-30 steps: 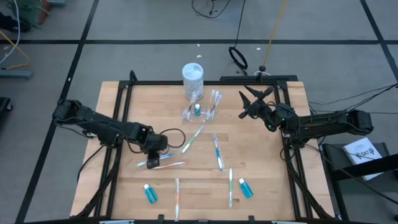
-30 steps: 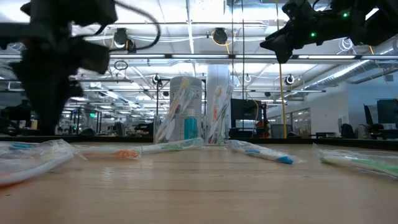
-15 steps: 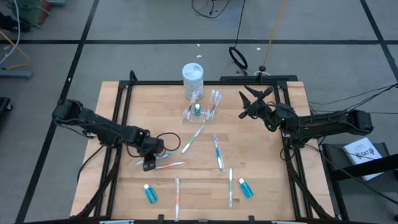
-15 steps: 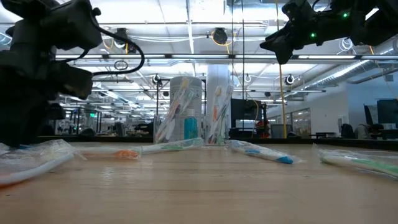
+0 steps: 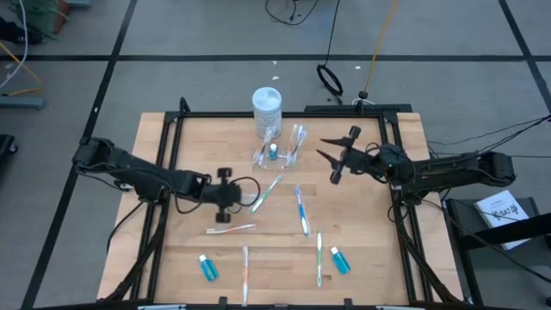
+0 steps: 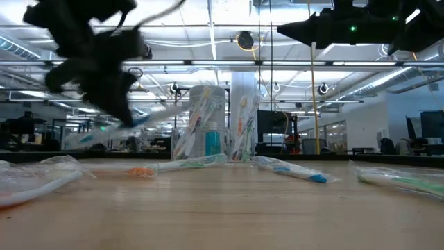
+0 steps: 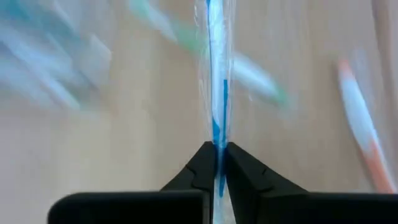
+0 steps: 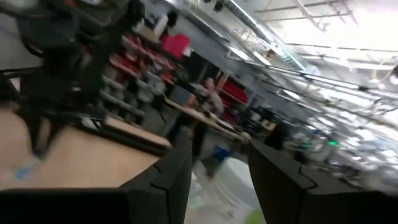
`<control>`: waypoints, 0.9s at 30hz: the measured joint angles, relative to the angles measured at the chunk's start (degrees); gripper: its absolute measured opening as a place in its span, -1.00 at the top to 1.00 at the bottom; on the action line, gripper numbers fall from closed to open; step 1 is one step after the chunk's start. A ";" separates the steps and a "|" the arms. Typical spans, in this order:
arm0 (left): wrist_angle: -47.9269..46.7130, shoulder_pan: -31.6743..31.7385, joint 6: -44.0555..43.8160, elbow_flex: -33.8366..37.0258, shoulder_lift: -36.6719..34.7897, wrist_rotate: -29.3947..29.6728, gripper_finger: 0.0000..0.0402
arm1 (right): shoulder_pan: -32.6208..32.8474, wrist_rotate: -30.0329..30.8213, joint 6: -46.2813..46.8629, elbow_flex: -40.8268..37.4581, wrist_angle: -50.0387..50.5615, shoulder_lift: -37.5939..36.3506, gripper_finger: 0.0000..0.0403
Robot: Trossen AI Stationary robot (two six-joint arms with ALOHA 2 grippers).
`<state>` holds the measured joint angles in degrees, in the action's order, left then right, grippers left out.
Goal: Pick & Place toothbrushing station
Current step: Put the blue toothbrush into the transparent organizer
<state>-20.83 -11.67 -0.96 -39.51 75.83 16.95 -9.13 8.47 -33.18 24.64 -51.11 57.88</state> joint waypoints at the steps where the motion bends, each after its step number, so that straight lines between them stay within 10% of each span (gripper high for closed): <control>1: 1.99 -0.02 4.38 -1.11 -0.03 2.37 0.90 | -0.13 -1.03 1.68 0.00 -0.58 0.18 0.28; 14: 32.00 2.57 63.02 -6.10 -0.07 7.65 0.97 | -0.65 -17.49 23.13 7.80 2.61 9.30 0.28; 27: 31.67 3.20 77.01 -6.03 6.50 24.88 0.97 | -0.17 -17.73 39.79 17.69 11.91 21.87 0.28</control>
<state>10.84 -8.47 76.05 -45.54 82.34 41.83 -9.30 -9.26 6.61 42.34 -39.20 79.75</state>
